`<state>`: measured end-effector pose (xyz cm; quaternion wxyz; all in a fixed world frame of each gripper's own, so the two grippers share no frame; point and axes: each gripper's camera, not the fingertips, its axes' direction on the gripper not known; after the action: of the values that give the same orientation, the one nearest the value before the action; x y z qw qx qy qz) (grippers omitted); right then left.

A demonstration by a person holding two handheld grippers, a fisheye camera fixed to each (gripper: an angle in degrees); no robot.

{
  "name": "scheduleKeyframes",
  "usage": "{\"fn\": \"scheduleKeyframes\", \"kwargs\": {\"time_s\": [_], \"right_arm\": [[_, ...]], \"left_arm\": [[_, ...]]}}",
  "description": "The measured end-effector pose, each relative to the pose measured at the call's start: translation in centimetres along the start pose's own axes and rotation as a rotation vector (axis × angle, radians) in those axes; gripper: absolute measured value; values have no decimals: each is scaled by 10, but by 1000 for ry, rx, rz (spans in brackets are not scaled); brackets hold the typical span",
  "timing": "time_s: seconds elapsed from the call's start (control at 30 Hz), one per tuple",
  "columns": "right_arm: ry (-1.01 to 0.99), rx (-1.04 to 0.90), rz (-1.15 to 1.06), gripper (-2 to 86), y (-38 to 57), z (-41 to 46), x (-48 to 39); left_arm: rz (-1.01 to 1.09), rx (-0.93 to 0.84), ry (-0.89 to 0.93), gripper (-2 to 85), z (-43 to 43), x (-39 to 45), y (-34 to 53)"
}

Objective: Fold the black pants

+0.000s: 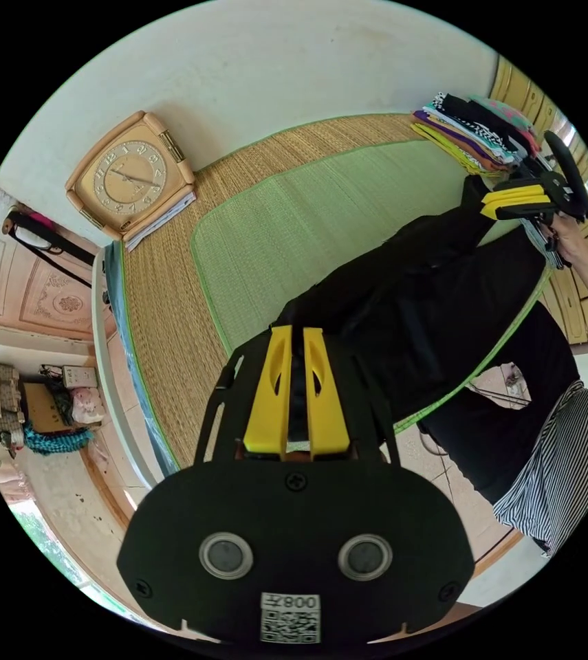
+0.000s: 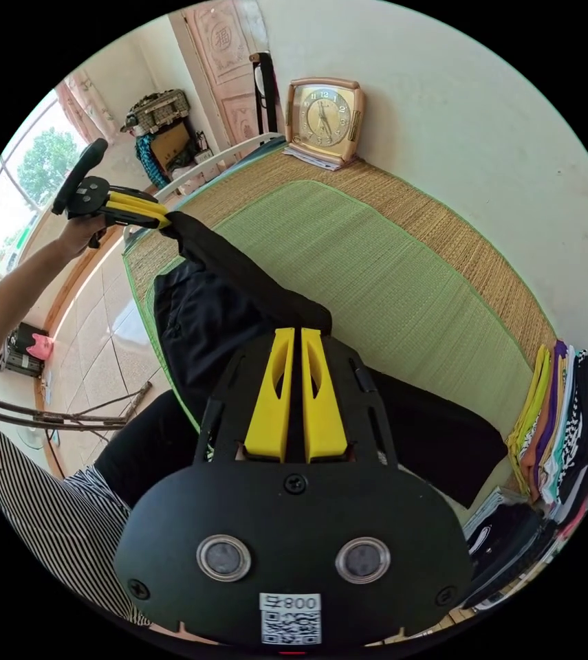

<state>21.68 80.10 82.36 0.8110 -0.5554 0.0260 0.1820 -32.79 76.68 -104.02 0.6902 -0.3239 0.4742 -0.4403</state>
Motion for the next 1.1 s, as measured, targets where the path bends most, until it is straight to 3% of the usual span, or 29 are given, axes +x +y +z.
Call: {"fn": "scheduleKeyframes", "kwargs": {"time_s": [0.5,1.1], "right_arm": [[-20,-158,-185,15,82,62,-140],[-99,-336,-260,15,125,162,-207]], "left_arm": [[-112,-53,66,14,48,29,180],[-117,-29,107,17,131,51,350]]}}
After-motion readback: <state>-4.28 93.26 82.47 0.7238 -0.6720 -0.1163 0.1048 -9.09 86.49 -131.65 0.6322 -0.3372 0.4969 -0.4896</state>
